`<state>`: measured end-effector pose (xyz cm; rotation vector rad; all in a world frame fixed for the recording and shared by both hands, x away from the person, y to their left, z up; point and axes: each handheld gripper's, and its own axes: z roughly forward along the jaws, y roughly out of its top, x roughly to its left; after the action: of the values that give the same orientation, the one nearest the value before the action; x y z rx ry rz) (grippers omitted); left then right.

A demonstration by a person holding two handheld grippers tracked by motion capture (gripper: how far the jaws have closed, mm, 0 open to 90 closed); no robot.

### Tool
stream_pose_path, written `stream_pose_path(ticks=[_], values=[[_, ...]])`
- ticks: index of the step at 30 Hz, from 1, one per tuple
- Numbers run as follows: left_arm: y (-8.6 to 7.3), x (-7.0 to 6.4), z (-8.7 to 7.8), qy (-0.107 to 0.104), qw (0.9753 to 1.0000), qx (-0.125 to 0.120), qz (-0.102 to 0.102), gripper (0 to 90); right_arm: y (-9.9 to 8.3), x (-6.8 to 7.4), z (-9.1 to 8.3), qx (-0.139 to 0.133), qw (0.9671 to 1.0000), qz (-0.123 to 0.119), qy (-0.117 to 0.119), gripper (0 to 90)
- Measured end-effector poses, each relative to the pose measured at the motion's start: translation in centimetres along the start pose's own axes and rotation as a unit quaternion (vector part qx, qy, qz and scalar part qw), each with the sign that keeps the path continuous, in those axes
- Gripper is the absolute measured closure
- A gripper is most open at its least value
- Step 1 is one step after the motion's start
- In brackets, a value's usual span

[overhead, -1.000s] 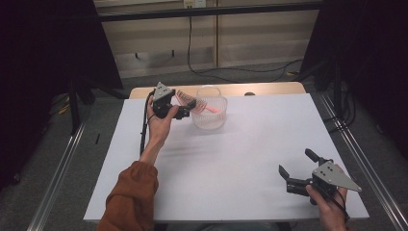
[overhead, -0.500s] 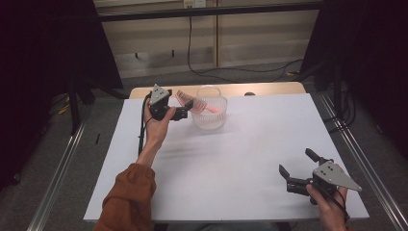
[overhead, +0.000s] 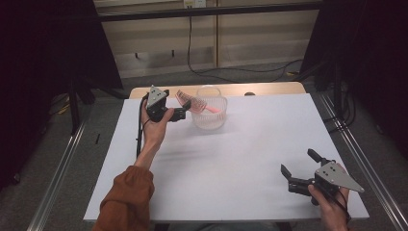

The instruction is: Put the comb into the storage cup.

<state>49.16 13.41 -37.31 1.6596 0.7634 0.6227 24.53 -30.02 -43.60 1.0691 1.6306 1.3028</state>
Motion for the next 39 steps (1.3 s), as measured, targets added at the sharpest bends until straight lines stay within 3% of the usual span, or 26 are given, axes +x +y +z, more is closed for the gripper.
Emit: stream_pose_path(ticks=[5,15,27,30,36,39], values=[[0.1,0.3,-0.7,-0.004,0.9999,-0.007,0.010,3.1,0.1,0.1,0.0,0.000,1.0000,-0.003,0.001,0.0],[-1.0,0.6,-1.9,-0.004,0.9999,-0.015,-0.004,2.9,0.1,0.3,0.1,0.002,1.0000,-0.005,-0.001,0.0],[-1.0,0.3,-3.8,0.010,0.9997,-0.023,0.002,2.3,0.2,0.4,0.1,0.000,1.0000,-0.007,0.000,0.0],[-1.2,0.1,-4.4,0.011,0.9994,-0.030,-0.011,2.3,0.2,0.4,0.1,0.001,0.9999,-0.011,0.002,0.0],[-1.4,-0.3,-5.1,0.009,0.9995,-0.030,-0.010,2.3,0.2,0.5,0.0,0.002,0.9999,-0.013,0.002,0.0],[-1.2,-0.2,-5.5,0.011,0.9992,-0.020,-0.034,2.4,0.2,0.5,0.1,0.000,0.9999,-0.010,0.004,0.0]])
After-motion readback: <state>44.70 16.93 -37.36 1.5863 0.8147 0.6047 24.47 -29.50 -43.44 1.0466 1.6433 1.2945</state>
